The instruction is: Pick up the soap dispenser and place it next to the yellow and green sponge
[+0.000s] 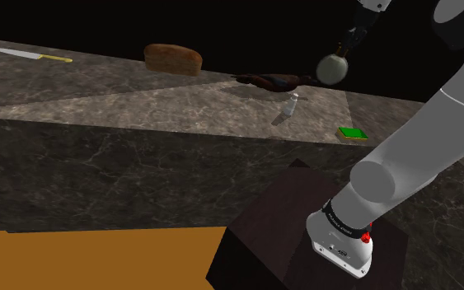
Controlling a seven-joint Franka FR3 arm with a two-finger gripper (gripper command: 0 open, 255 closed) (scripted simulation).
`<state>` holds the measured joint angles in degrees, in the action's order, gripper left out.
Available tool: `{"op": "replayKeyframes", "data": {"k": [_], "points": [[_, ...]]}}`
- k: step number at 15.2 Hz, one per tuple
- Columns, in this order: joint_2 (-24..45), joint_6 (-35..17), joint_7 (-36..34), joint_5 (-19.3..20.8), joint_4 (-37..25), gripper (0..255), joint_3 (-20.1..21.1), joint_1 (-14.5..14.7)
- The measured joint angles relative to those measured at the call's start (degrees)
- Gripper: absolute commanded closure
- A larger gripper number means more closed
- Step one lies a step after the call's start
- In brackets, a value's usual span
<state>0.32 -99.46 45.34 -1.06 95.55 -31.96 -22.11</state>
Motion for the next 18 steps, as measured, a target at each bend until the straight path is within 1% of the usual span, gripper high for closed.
{"op": "replayKeyframes", "data": {"k": [5, 18], "points": [[-0.6, -4.01, -0.22, 0.32, 4.5, 255, 0.12, 0.12], [0.17, -13.8, 0.28, -0.19, 13.65, 255, 0.02, 0.03]]}}
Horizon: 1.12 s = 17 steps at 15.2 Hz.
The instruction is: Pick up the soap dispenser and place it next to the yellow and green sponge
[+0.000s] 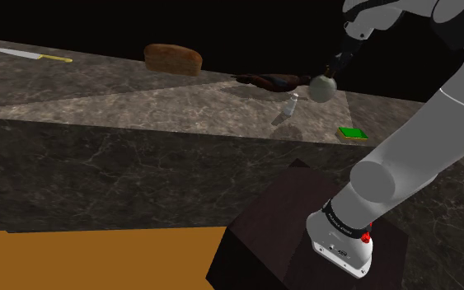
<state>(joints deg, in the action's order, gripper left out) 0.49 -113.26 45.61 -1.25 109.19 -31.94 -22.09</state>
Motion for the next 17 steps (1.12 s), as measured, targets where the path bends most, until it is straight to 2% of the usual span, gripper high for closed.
{"op": "replayKeyframes", "data": {"k": [17], "points": [[4.59, -12.3, 2.29, -3.17, 8.47, 255, -0.02, -0.45]]}}
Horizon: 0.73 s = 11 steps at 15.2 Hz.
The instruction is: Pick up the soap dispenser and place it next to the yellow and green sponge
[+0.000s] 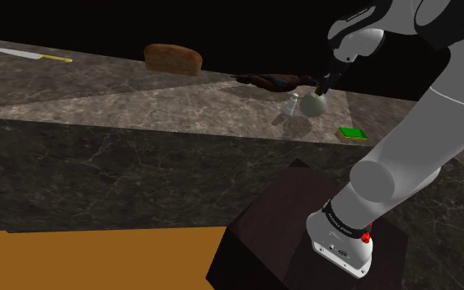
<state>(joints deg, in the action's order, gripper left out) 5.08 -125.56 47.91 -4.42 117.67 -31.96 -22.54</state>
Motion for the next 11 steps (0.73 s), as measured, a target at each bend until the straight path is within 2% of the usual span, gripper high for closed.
{"op": "replayKeyframes", "data": {"k": [8, 9, 11], "points": [[0.84, -1.95, 0.49, -0.66, 1.24, 255, 0.07, -0.1], [0.84, -1.96, 0.49, -0.67, 1.24, 0, 0.07, -0.1], [0.84, -1.97, 0.49, -0.67, 1.22, 0, 0.08, -0.1]]}}
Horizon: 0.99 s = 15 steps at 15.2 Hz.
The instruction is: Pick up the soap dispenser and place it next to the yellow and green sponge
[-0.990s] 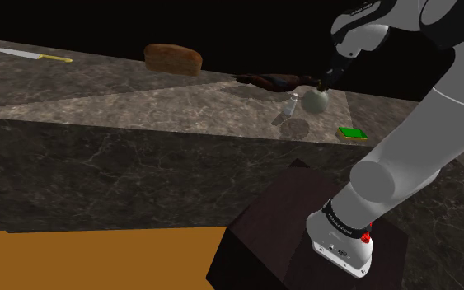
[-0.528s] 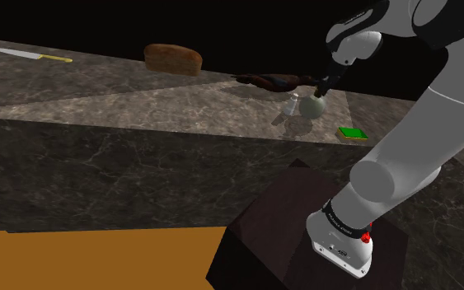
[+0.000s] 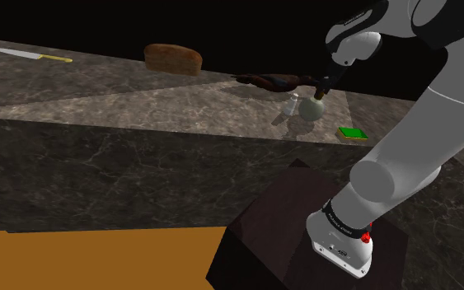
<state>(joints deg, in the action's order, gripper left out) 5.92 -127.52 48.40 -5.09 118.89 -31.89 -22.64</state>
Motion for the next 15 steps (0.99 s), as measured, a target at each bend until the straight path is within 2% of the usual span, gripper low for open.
{"op": "replayKeyframes", "data": {"k": [4, 9, 15], "points": [[0.0, -0.01, 0.0, 0.0, -0.01, 0, 0.0, 0.0], [-3.56, 5.84, -1.68, 2.52, -2.98, 0, -0.22, 0.39], [-3.88, 6.64, -1.91, 2.77, -3.43, 0, -0.19, 0.44]]}}
